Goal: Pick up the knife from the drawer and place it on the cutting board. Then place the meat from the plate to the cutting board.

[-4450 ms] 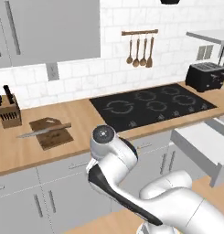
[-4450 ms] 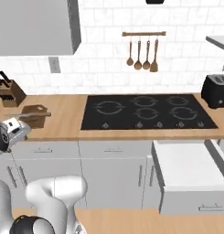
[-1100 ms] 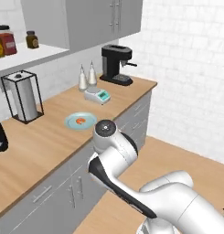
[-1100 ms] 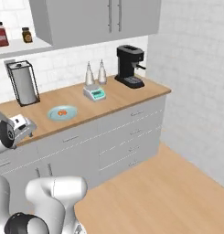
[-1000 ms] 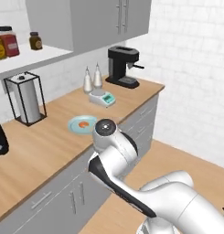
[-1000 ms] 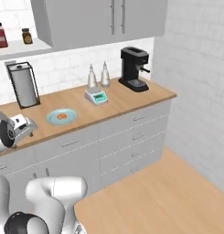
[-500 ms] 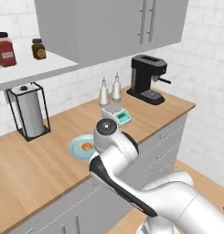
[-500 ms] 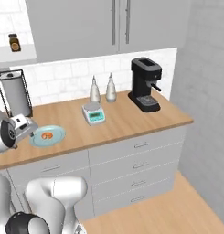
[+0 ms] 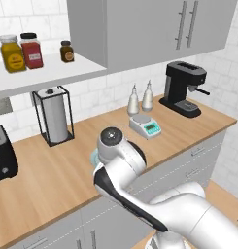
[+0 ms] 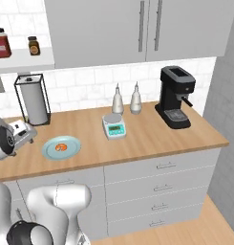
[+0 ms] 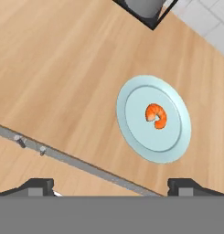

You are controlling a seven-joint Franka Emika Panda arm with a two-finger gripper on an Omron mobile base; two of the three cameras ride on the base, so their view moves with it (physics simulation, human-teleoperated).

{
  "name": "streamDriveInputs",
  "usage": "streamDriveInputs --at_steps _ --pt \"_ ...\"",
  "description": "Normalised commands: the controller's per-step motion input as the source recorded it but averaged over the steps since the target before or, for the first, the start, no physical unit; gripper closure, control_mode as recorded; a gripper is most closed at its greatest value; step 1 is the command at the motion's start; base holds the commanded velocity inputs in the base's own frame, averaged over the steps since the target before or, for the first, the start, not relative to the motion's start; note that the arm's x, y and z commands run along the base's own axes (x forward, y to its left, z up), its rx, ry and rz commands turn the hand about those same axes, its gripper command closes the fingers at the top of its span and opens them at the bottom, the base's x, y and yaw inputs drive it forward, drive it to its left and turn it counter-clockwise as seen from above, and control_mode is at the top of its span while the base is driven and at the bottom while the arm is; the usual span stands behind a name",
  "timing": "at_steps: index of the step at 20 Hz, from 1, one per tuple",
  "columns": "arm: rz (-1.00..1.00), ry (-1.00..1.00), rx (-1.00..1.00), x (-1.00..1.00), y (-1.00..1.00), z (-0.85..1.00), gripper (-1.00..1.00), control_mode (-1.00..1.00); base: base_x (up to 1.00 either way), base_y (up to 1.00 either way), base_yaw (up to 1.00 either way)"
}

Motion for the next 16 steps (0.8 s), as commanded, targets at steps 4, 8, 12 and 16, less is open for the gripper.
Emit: streamDriveInputs --at_steps 4,8,12,16 --pt "0.0 0.04 0.11 0.84 -0.33 -0.32 -1.0 -1.0 0.0 0.0 0.0" --pt "-0.21 0.08 0.05 1.0 -0.06 -0.47 -1.0 -1.0 0.0 0.0 0.0" --pt "-0.29 0.15 0.0 0.88 0.0 -0.24 -1.0 -1.0 0.0 0.0 0.0" --pt "-0.25 0.15 0.01 0.41 -0.18 -0.17 -1.0 -1.0 0.0 0.0 0.0"
